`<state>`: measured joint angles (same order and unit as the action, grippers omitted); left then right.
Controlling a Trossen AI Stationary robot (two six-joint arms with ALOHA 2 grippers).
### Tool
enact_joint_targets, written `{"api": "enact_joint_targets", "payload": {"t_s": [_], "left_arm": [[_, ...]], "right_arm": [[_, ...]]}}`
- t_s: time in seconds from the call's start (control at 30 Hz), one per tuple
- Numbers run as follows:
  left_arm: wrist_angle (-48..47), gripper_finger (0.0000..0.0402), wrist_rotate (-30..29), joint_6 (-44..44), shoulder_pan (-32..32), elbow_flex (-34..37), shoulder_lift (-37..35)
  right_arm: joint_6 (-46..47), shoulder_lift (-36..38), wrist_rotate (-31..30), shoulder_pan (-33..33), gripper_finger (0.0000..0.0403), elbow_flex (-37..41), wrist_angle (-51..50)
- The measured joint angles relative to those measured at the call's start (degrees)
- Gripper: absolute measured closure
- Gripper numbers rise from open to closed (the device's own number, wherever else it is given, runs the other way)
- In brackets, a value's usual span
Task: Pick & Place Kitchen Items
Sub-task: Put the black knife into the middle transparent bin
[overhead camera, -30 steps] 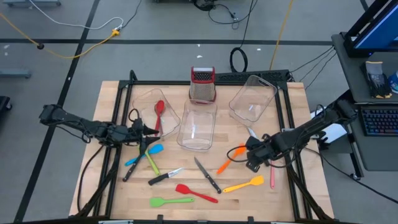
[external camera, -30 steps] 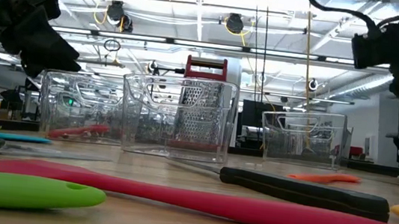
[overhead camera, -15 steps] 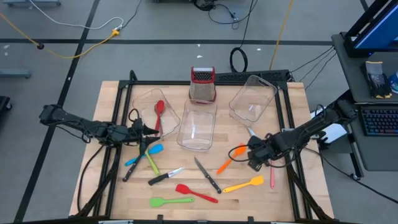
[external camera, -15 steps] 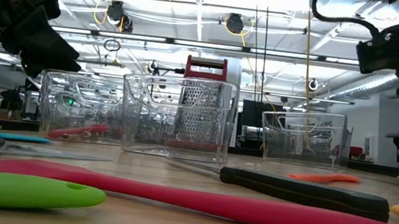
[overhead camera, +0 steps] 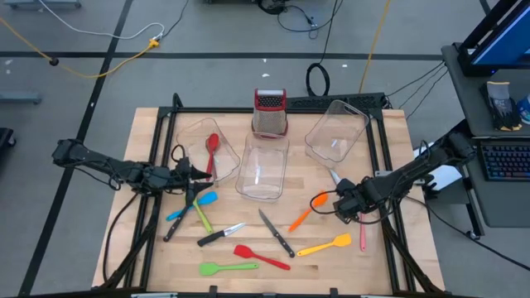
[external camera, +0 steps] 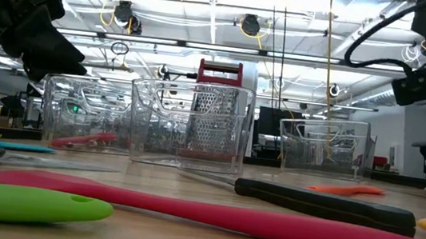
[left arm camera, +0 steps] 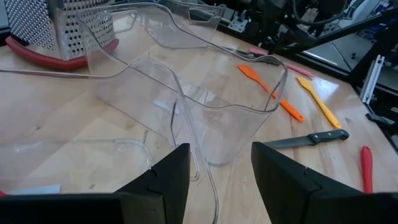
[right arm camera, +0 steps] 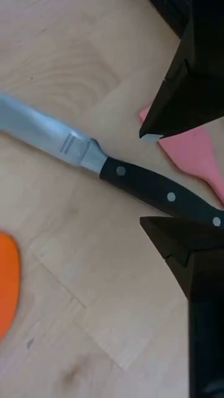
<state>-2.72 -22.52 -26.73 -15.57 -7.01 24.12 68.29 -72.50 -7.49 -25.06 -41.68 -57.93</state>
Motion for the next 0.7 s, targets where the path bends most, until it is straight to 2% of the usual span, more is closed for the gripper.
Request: {"api": "enact_joint_targets", "payload": {"t_s": [0.7], "left_arm": [[0.02, 0.0229, 1.59, -0.41, 0.00, 0.00, 0.00]], "right_arm": [[-1.38, 0.01, -2.93, 3.45, 0.0201, 0.25, 0.81]]}}
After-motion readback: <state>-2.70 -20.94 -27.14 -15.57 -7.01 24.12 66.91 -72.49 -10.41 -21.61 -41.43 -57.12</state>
